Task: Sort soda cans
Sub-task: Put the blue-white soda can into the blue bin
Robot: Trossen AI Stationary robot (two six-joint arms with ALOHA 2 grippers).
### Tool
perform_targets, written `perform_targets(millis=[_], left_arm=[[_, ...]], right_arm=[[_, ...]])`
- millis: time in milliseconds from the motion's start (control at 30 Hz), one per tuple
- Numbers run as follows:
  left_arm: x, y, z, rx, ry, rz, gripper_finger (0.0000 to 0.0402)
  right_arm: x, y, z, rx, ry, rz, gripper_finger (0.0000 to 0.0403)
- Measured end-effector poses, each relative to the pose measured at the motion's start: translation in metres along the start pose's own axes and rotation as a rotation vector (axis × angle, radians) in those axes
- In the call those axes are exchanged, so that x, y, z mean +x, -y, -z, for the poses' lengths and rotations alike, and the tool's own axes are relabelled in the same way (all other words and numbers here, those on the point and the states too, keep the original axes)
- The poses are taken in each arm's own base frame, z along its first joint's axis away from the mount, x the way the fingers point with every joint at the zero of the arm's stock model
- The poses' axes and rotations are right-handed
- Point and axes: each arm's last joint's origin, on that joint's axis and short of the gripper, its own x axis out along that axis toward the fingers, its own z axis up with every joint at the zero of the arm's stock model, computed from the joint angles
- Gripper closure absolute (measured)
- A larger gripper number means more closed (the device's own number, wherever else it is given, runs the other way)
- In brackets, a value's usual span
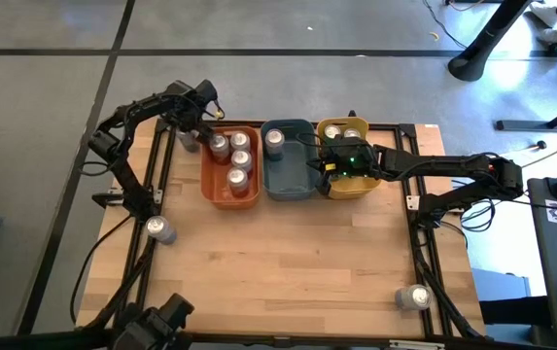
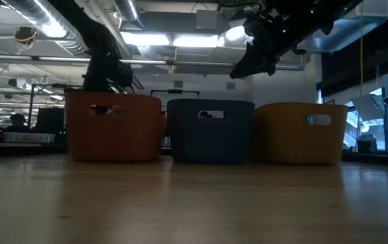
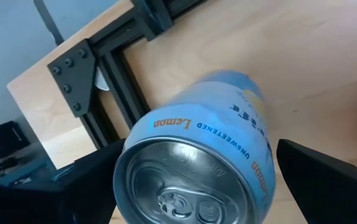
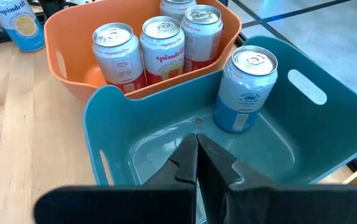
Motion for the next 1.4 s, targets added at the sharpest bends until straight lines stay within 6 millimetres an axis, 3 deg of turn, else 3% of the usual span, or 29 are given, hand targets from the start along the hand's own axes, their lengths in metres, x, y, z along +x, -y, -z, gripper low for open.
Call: perform_targets(millis=[267,500,733,1100,1267,1400], left_arm=[[0.000,0.001,0.001,0.081,-0.008,0.001,0.0087],[-0.012,-0.002,0.001,0.100,0.011,-0.005,0.0088],[-0.045,-0.011,0.010,0.072,0.132,-0.029,0.0088],[-0.134,-0.026,0.039,-0.003,0.492,-0.022,0.0089],[-0.163,-0.020,0.054,0.028,0.661,0.103,0.0089],[-0.180,-0.002,0.062,0.127,0.767,0.270,0.0089]], right_arm=[[0.000,0.000,0.000,0.000,0.001,0.000,0.0395],[0.000,0.000,0.000,0.000,0.001,0.000,0.0395],[0.000,0.000,0.000,0.000,0.000,0.000,0.0395],[0.000,0.000,0.000,0.034,0.000,0.000,0.0395],[0.000,0.000,0.000,0.053,0.000,0.001,0.0395],[0.000,0.000,-0.006,0.057,0.060,0.006,0.0395]])
